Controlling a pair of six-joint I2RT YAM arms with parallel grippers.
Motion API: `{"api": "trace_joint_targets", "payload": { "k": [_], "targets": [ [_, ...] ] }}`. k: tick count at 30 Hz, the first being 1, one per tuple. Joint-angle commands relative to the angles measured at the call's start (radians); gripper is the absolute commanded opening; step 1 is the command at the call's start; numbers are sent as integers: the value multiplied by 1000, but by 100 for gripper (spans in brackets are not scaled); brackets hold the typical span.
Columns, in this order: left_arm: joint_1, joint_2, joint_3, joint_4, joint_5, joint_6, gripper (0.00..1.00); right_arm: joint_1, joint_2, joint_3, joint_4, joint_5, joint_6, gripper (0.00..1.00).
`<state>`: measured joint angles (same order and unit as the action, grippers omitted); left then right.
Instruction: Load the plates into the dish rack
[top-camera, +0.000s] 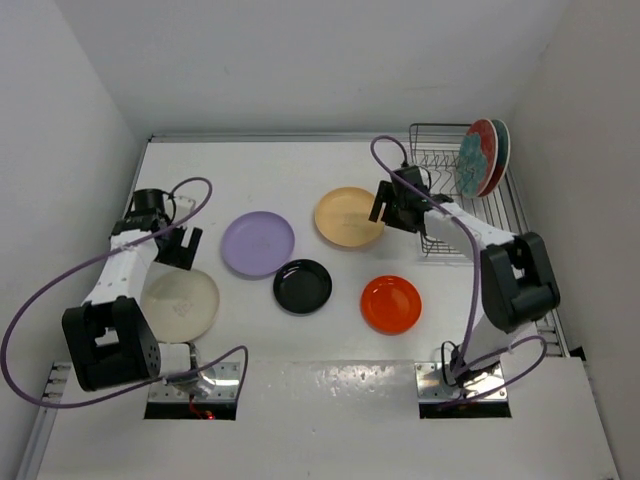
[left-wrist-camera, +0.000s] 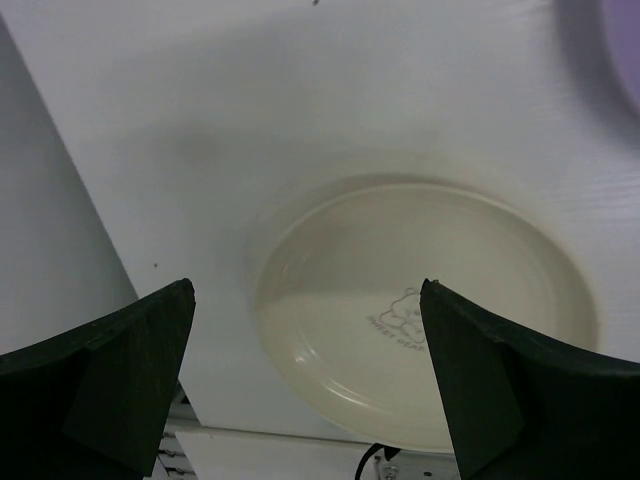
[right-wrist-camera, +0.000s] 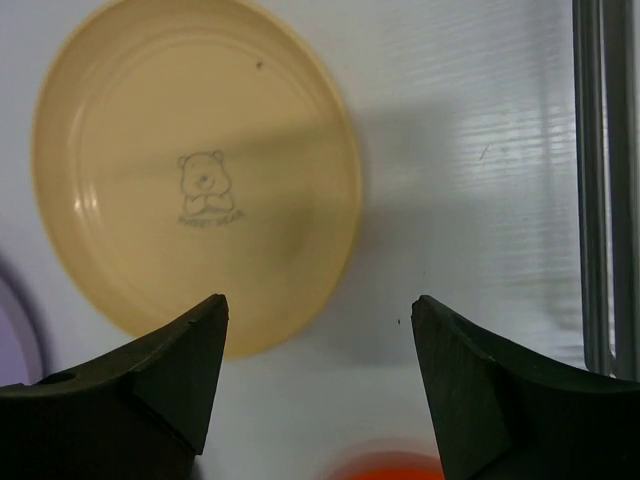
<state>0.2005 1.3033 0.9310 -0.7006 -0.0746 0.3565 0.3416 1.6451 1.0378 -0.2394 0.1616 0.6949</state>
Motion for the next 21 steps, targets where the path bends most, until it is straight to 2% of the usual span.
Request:
{"api": "trace_joint_targets", "payload": {
  "k": [1,4,8,9,12,15,16,17,18,21],
  "targets": [
    [77,-55,-44,53,-44,47,100,4,105,99,-15,55,90,73],
    [128,-87,-75,53,-44,58,100,0,194,142,-28,49,138,69],
    [139,-111,-100,53,-44,67,100,-12,268,153,26,16,172,60],
    [139,-111,-100,53,-44,67,100,-12,301,156,26,15,182,52],
    [139,-111,-78,53,-44,67,100,-13,332,186,-10,36,189,39],
    [139,-91,-48,53,-34,67,100,-10,329,157,8,59,193,23],
    [139,-82,-31,53,-34,67,100,-12,320,150,15,76,184,9],
    [139,-82,-21,53,-22,67,100,-12,317,145,11,90,181,3],
    [139,-70,-12,53,-22,58,100,-12,317,149,11,98,172,0],
    [139,-39,31,53,-2,48,100,-9,292,194,0,122,100,0]
  ]
}}
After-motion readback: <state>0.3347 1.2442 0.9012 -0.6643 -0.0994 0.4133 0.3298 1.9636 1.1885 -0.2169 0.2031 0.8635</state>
